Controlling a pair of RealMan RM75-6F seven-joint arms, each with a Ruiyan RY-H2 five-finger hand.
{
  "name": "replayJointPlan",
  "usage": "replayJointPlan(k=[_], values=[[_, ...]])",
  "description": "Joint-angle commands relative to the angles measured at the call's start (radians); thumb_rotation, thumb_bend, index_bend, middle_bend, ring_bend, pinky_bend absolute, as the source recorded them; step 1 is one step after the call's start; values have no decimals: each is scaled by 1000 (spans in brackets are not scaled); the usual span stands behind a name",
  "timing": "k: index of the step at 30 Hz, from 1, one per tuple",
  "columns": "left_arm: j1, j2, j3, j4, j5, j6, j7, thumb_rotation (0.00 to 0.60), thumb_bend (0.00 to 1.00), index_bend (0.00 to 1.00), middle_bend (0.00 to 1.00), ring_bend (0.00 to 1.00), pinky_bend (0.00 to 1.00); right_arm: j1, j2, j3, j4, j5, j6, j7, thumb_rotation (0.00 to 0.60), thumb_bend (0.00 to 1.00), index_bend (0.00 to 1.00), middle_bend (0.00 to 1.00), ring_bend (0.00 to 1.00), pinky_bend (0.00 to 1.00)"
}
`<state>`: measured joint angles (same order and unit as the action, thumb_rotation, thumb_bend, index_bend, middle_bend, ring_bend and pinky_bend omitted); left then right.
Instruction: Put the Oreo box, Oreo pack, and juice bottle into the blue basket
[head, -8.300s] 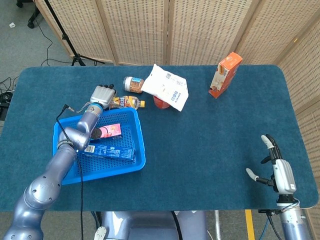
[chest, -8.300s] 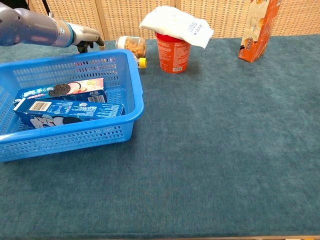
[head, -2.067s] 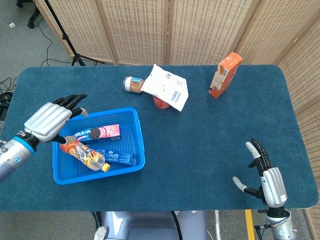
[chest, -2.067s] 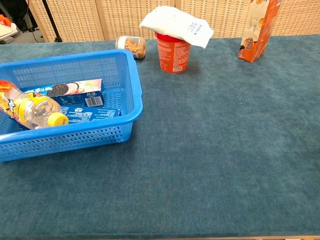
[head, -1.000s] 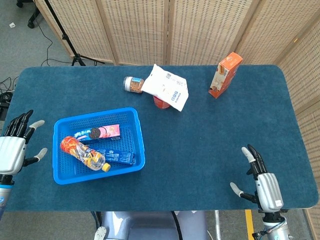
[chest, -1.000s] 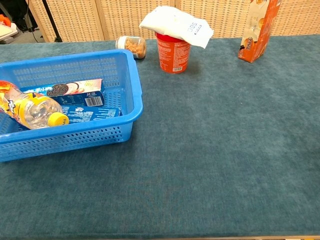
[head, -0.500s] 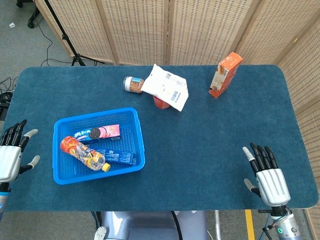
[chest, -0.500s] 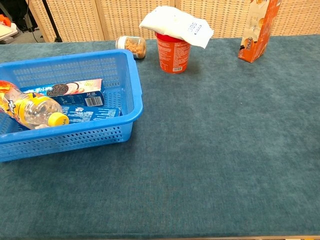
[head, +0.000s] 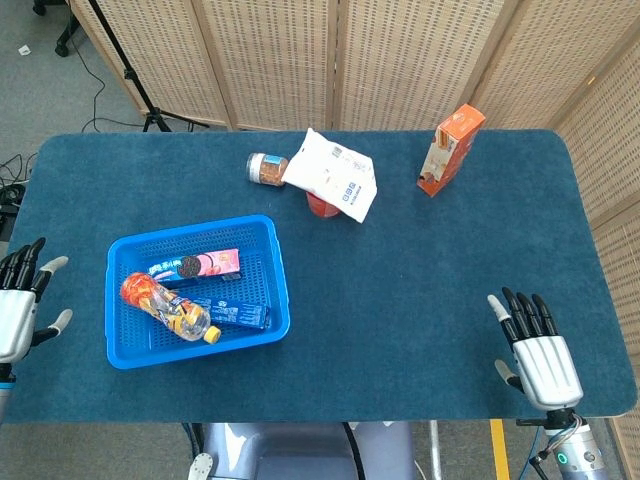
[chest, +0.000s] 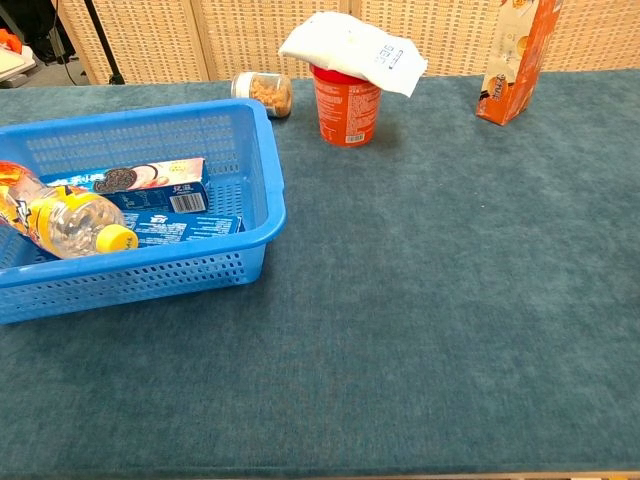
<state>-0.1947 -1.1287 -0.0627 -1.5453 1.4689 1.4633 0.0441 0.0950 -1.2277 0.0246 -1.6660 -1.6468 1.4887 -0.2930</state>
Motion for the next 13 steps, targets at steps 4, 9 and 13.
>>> replayJointPlan(k=[4, 9, 13], values=[[4, 7, -9, -5, -13, -2, 12, 600, 231, 222, 0, 0, 102, 4, 1, -6, -19, -8, -6, -8, 600, 208, 0, 0, 0, 0], [8, 10, -10, -14, -6, 5, 17, 600, 231, 222, 0, 0, 103, 8, -3, -9, -21, -7, -14, -11, 600, 208, 0, 0, 0, 0], [10, 11, -11, -19, -4, 7, 21, 600, 232, 222, 0, 0, 102, 10, -8, -10, -23, -10, -15, -15, 600, 208, 0, 0, 0, 0]])
